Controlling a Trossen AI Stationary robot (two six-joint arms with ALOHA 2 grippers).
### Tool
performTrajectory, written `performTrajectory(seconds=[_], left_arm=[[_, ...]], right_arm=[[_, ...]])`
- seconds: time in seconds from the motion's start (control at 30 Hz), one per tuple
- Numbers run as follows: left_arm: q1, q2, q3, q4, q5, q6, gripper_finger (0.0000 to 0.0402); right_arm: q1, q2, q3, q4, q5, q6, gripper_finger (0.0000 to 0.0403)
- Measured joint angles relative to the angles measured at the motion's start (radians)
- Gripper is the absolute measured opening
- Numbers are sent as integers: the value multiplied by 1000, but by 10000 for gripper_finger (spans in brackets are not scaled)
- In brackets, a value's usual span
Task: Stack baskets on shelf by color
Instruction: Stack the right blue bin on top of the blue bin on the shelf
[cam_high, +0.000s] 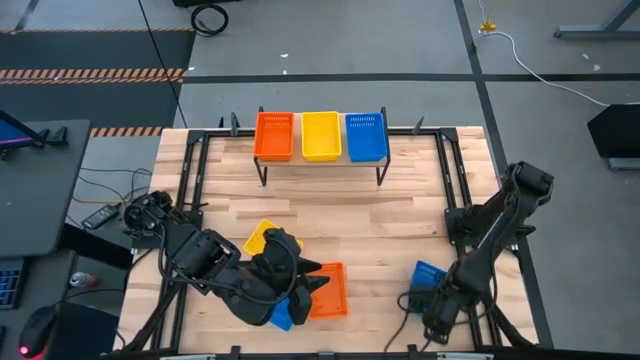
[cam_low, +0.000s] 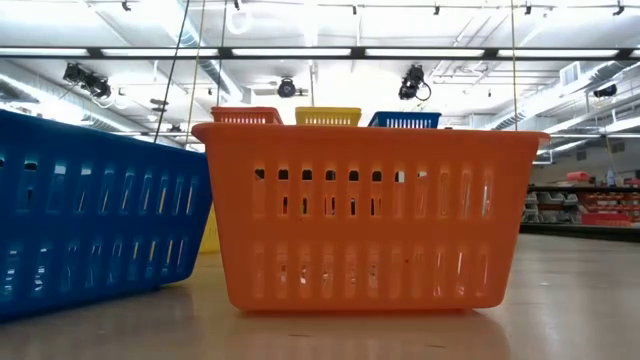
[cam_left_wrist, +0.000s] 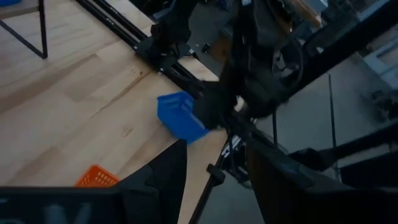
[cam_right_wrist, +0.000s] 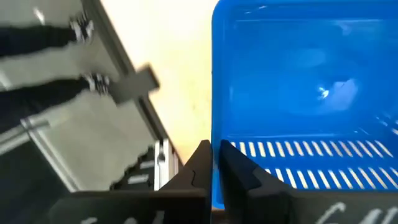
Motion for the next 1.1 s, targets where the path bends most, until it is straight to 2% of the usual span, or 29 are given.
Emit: performTrajectory(seconds=[0.3, 0.47, 0.67, 0.87, 1.0, 1.1], left_arm=[[3, 0, 0, 0, 50, 43, 172], [4, 0, 0, 0, 51, 49, 172], [3, 0, 0, 1, 52, 49, 172], [3, 0, 0, 2, 61, 56, 172], [4, 0, 0, 2, 108, 89, 172], [11, 0, 0, -5, 125, 98, 172]], right_arm=[[-65, -179, 10, -154, 75, 24, 13], [-94, -199, 85, -249, 140, 1, 11], [-168, -180, 283, -461, 257, -120, 10], [-272, -177, 546, -762, 495, -242, 10], [-371, -186, 657, -780, 642, -455, 10], [-464, -174, 710, -785, 686, -627, 10]])
